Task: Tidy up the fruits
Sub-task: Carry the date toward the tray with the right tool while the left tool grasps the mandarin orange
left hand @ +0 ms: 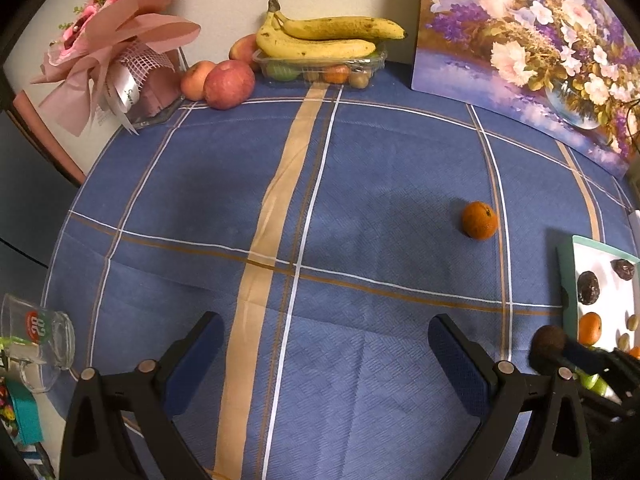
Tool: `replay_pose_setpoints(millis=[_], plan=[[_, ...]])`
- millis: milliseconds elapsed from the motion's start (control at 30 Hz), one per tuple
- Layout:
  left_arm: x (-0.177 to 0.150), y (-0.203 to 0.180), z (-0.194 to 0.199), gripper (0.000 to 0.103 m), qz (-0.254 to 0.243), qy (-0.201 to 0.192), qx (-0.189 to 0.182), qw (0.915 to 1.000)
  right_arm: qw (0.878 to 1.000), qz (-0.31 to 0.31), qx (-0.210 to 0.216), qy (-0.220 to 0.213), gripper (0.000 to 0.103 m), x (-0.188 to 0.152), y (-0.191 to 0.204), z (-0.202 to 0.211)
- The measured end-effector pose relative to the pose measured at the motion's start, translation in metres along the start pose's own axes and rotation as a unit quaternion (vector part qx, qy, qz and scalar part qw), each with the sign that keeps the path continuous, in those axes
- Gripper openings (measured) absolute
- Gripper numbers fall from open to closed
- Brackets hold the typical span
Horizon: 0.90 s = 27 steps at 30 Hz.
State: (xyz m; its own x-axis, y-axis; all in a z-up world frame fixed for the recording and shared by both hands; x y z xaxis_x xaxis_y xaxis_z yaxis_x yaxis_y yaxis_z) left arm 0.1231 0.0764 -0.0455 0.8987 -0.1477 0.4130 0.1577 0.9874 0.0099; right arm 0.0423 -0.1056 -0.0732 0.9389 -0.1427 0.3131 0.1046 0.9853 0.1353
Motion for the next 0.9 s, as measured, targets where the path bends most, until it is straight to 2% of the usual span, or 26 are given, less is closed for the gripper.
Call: replay_pose_setpoints(millis=[133, 233, 367, 600, 800, 900], plan=[[0.002, -0.005, -0.001, 0.103, 0.0, -0.004, -0.009, 1.0, 1.0, -0.02, 0.005, -0.023, 0.037, 0.008, -0.014, 0.016], [0.005, -0.012, -0.003, 0.103, 0.002, -0.004, -0.024, 0.9997, 0.999, -0.038, -0.005, -0.033, 0.037, 0.01, -0.028, 0.023], [0.008, -0.023, -0.006, 0.103, -0.008, -0.008, -0.019, 0.9998, 0.997, -0.059, -0.012, -0.045, 0.037, 0.015, -0.047, 0.035], [0.023, -0.046, -0.005, 0.103, -0.022, -0.026, -0.042, 0.9985, 0.994, -0.089, -0.038, -0.059, 0.037, 0.024, -0.076, 0.045], [0.036, -0.067, -0.01, 0.102, -0.016, -0.037, -0.078, 0.9962, 0.991, -0.113, -0.044, -0.061, 0.037, 0.029, -0.097, 0.049], [0.042, -0.079, -0.018, 0.095, -0.014, -0.034, -0.102, 0.9941, 0.989, -0.128, -0.039, -0.064, 0.037, 0.03, -0.108, 0.05]])
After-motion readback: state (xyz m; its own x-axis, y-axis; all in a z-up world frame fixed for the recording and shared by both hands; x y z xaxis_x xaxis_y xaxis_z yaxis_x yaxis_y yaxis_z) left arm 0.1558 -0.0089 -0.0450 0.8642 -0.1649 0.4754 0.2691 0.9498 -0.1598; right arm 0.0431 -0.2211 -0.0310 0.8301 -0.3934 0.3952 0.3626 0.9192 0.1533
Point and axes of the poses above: each gripper's, at about its wrist camera, not at the fingertips, and z roughly against the way its jaws point, y to its left, x to its top, the point moved 1 cm from there along -z, roughly the way its jaws point, and after that the axes turned 1 degree about -x, right-handed, at the moved point
